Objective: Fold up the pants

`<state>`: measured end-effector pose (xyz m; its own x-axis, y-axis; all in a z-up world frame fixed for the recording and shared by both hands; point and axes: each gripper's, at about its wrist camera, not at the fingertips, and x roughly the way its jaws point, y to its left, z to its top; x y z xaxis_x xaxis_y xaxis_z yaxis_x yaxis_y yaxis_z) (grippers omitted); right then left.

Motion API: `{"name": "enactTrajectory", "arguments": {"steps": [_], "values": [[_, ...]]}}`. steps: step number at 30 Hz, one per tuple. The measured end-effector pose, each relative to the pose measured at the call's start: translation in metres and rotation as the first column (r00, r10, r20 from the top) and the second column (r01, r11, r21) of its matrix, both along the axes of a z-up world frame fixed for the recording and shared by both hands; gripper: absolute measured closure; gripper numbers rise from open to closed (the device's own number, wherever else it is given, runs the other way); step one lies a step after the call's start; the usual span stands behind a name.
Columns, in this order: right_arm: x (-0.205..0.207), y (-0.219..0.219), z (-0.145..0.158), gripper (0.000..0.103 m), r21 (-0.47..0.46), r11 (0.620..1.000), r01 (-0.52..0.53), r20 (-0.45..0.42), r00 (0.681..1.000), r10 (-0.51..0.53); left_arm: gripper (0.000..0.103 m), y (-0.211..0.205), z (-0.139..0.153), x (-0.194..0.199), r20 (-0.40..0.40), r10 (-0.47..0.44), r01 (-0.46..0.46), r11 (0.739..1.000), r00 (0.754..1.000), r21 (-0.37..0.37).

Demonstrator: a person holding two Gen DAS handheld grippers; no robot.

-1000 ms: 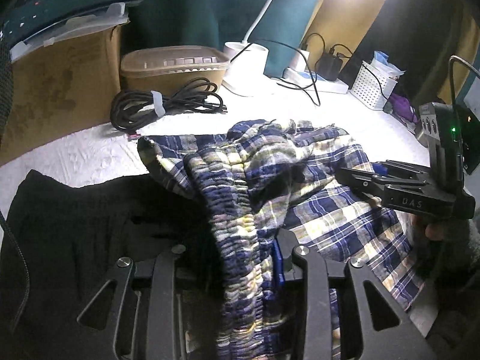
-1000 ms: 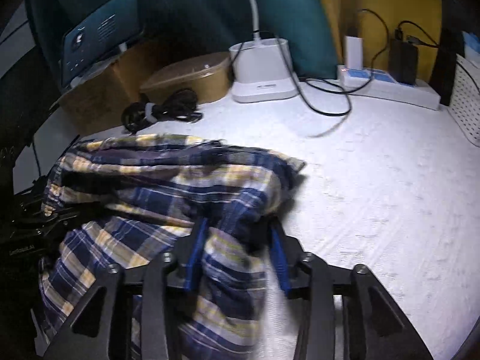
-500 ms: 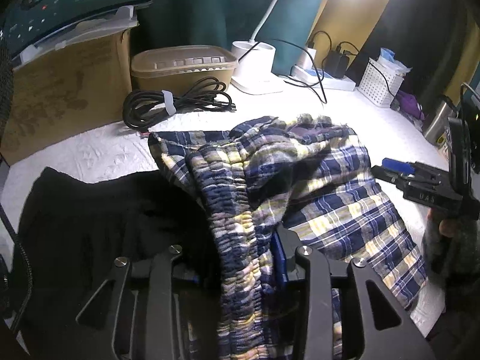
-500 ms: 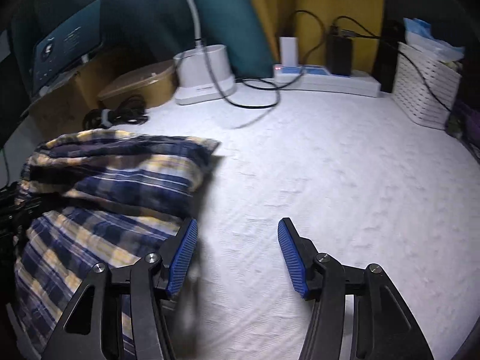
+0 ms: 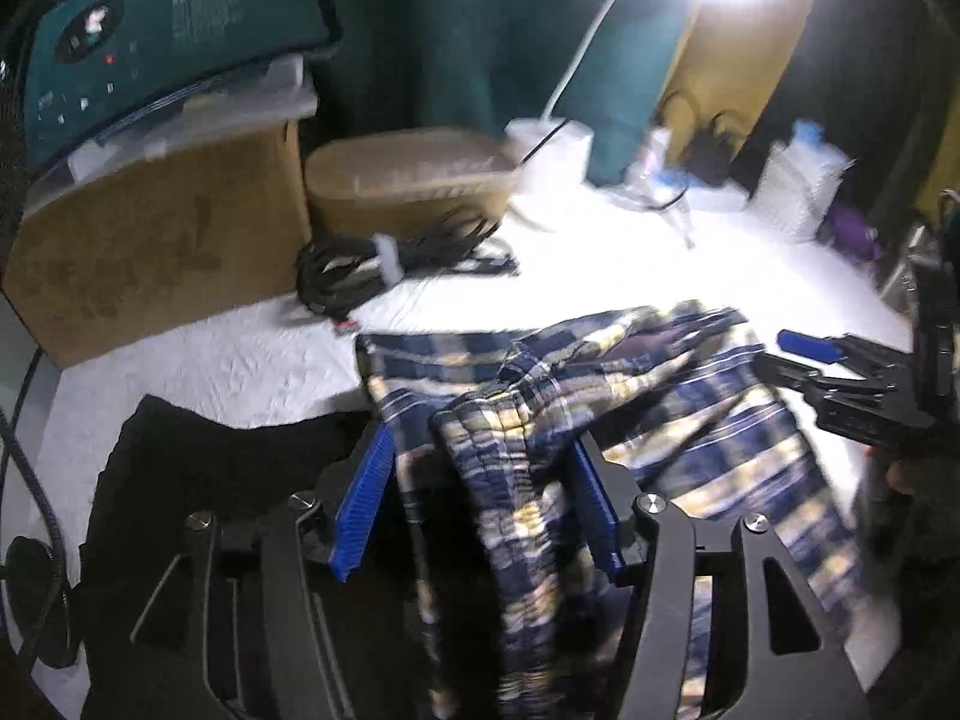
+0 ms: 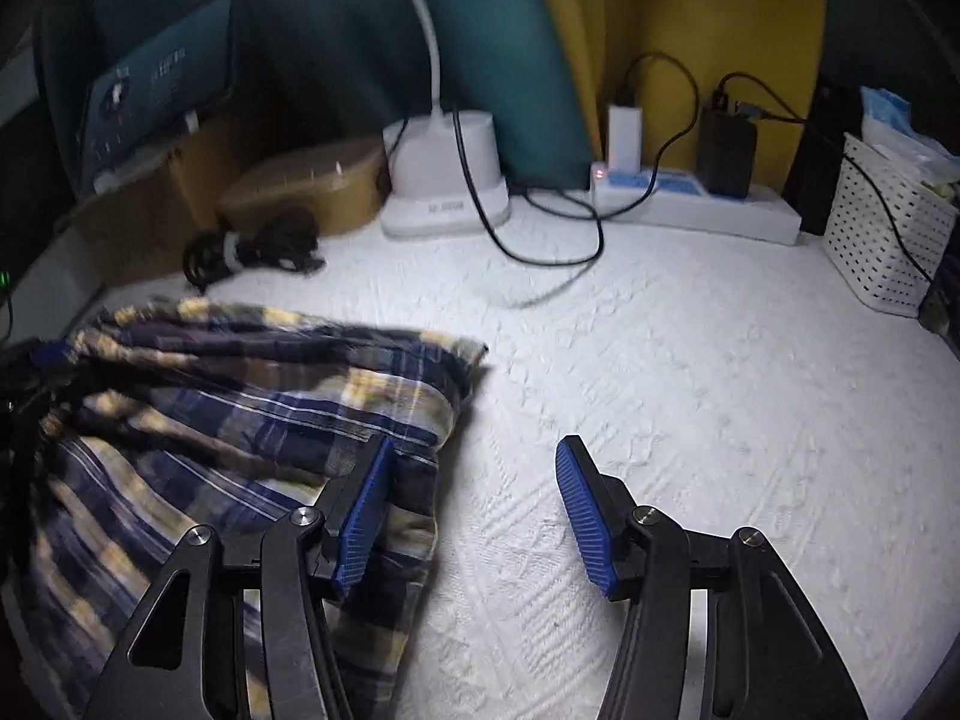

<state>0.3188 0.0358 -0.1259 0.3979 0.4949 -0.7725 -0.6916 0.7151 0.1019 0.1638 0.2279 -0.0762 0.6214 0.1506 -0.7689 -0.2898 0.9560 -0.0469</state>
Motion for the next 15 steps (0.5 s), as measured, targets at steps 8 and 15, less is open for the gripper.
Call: {"name": "enactTrajectory", "arguments": {"steps": [8,15], "values": [[0.006,-0.003,-0.004,0.046,-0.003,1.000,0.024,-0.028,0.999,-0.024,0.033,0.014,-0.011,0.002,0.004,0.011,-0.011,1.000,1.000,0.018],[0.002,-0.011,0.003,0.045,-0.034,0.998,0.059,-0.005,0.998,-0.059,0.034,0.008,-0.001,-0.011,0.018,0.030,-0.031,0.999,0.999,0.021]]}}
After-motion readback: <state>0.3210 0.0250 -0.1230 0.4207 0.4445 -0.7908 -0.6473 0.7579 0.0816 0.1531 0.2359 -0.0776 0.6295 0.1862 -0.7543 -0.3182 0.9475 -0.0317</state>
